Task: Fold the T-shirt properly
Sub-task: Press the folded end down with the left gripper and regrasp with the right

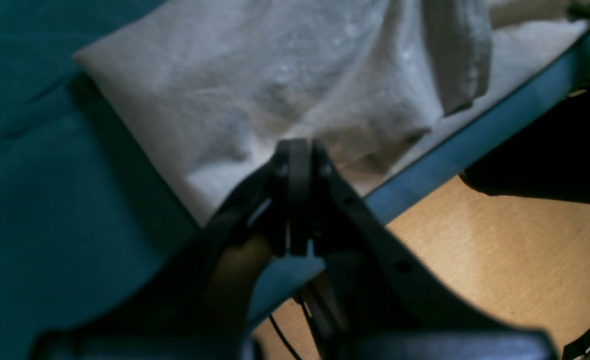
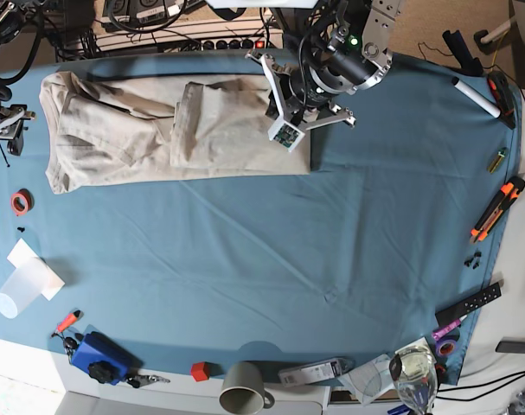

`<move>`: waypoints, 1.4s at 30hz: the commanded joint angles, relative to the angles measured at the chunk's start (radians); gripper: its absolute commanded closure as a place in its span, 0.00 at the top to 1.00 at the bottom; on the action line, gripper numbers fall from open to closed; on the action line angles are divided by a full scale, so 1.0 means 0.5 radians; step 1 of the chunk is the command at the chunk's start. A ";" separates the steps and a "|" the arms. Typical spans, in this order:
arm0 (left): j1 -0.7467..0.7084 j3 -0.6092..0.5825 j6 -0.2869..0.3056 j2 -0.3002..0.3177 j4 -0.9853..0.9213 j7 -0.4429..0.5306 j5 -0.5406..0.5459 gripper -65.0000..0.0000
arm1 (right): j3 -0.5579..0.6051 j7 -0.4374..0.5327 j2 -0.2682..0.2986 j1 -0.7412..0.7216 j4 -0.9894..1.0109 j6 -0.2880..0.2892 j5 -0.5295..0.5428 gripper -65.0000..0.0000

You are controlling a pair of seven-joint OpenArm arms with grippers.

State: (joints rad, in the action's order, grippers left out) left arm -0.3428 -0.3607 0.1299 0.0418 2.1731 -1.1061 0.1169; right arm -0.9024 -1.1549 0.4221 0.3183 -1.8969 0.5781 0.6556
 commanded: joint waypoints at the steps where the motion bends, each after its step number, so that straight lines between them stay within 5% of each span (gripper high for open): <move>1: 0.003 -0.006 0.001 -0.011 0.035 0.029 0.030 0.00 | -0.017 0.036 0.049 -0.034 0.034 0.004 0.005 0.50; 5: -0.001 -0.006 0.001 -0.010 0.035 0.029 0.035 0.00 | -0.017 -0.170 0.056 -0.184 0.340 0.106 0.150 0.50; 10: -0.024 -0.006 0.001 -0.011 0.035 0.030 0.037 0.00 | -0.002 -0.469 0.196 -0.354 0.752 0.161 0.517 0.50; 15: -0.024 -0.006 0.001 -0.011 0.035 0.032 0.036 0.00 | 0.053 -0.483 0.322 -0.439 1.105 0.240 0.695 0.50; 21: -0.023 -0.006 0.001 -0.011 0.035 0.064 0.037 0.00 | 0.053 -0.483 0.325 -0.443 1.493 0.240 0.826 0.50; 28: -0.018 -0.008 0.001 -0.011 0.035 0.068 0.036 0.00 | 0.053 -0.483 0.325 -0.443 1.651 0.240 1.239 0.50; 42: -0.024 -0.007 0.001 -0.010 0.035 0.043 0.035 0.00 | 0.479 -0.483 0.324 -0.443 1.651 0.240 0.957 0.50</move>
State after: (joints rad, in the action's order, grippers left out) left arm -0.3546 -0.3607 0.1299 0.0418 2.1731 -1.0992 0.1242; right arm -0.6659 -1.3758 0.5663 0.0986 -1.0664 0.7017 1.1812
